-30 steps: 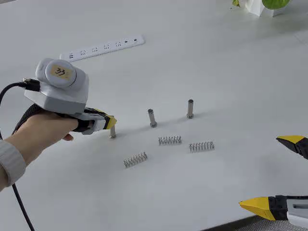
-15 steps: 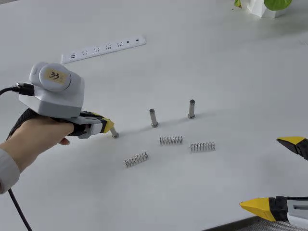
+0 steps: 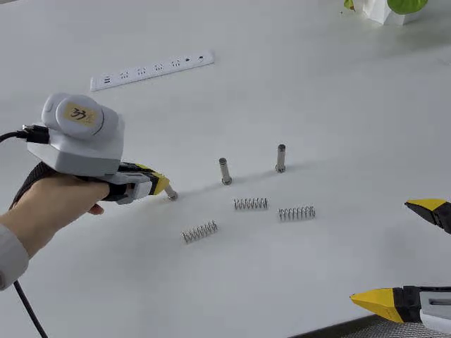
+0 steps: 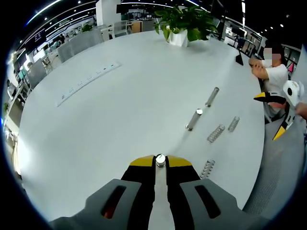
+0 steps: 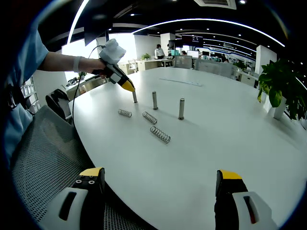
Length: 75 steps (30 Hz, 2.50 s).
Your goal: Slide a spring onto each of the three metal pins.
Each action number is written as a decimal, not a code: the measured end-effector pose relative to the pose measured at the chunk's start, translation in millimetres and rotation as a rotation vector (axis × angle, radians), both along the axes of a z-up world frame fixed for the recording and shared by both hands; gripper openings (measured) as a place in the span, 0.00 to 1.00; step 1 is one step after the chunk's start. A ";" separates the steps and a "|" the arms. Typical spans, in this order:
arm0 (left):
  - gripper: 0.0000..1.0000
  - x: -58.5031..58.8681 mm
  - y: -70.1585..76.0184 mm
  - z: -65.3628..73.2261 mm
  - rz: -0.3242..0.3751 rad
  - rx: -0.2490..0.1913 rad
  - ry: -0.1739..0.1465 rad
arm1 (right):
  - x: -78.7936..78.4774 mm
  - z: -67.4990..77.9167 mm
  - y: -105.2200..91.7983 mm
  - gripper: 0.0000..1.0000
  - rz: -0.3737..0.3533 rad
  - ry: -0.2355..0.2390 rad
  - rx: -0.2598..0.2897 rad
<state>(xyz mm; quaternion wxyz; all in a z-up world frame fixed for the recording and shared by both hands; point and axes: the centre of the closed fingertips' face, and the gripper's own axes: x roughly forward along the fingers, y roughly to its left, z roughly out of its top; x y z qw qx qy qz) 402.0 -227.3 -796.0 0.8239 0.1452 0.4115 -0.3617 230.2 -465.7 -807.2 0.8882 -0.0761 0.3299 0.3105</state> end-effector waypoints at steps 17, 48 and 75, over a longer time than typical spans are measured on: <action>0.05 -1.4 -4.7 -3.3 -0.016 -0.004 -0.038 | -0.2 0.3 0.3 0.96 0.002 0.001 0.000; 0.13 -5.2 -2.4 -15.6 -0.036 0.017 -0.060 | -0.5 0.7 1.1 0.95 0.001 0.003 0.000; 0.90 -6.0 -6.9 -18.7 -0.027 -0.039 -0.159 | -0.3 2.2 -0.8 0.98 0.003 -0.006 -0.004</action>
